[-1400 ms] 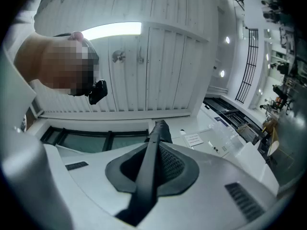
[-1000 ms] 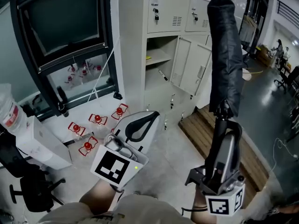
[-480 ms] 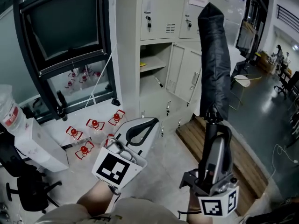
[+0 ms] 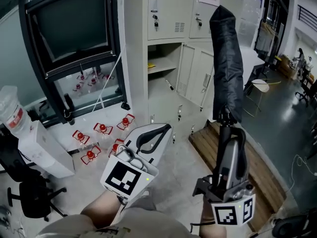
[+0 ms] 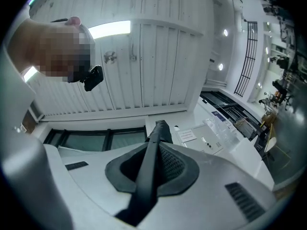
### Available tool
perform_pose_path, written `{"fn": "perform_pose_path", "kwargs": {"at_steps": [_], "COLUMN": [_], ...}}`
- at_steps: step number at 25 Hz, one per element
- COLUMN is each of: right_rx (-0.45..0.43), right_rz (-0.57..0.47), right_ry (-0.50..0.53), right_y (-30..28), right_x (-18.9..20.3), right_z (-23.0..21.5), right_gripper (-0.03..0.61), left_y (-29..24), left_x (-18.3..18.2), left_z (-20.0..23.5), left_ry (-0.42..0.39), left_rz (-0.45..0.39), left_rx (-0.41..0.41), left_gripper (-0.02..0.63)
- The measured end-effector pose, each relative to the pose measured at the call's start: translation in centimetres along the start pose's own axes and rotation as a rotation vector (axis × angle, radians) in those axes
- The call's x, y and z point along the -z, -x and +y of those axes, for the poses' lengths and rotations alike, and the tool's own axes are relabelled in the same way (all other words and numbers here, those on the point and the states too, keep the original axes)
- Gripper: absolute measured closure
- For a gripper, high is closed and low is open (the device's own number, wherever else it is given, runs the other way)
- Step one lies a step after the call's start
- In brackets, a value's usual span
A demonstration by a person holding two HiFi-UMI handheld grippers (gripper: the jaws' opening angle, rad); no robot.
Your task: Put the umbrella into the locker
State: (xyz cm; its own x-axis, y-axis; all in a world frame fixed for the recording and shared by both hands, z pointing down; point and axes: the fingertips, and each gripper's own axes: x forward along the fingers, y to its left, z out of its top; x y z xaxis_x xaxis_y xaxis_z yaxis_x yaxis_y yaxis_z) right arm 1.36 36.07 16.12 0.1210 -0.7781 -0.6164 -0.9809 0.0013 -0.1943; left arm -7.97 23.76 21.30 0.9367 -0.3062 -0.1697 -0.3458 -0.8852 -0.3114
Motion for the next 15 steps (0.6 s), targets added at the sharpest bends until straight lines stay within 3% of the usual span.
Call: {"fn": "perform_pose_path", "kwargs": {"at_steps": [5, 15], "right_rx": [0.013, 0.018], "right_rz": [0.046, 0.153], "right_ry": [-0.009, -0.032], "right_y": [-0.5, -4.4], "right_x": [1.7, 8.7], "right_z": [-1.4, -4.2], "right_gripper": [0.537, 0.537], "left_y": [-0.3, -4.4], "left_x": [1.0, 6.4], "left_z": [1.9, 6.6], "left_ry": [0.033, 0.113], "left_rz": [0.009, 0.042], "left_rx": [-0.088, -0.093], "left_gripper": [0.605, 0.605]}}
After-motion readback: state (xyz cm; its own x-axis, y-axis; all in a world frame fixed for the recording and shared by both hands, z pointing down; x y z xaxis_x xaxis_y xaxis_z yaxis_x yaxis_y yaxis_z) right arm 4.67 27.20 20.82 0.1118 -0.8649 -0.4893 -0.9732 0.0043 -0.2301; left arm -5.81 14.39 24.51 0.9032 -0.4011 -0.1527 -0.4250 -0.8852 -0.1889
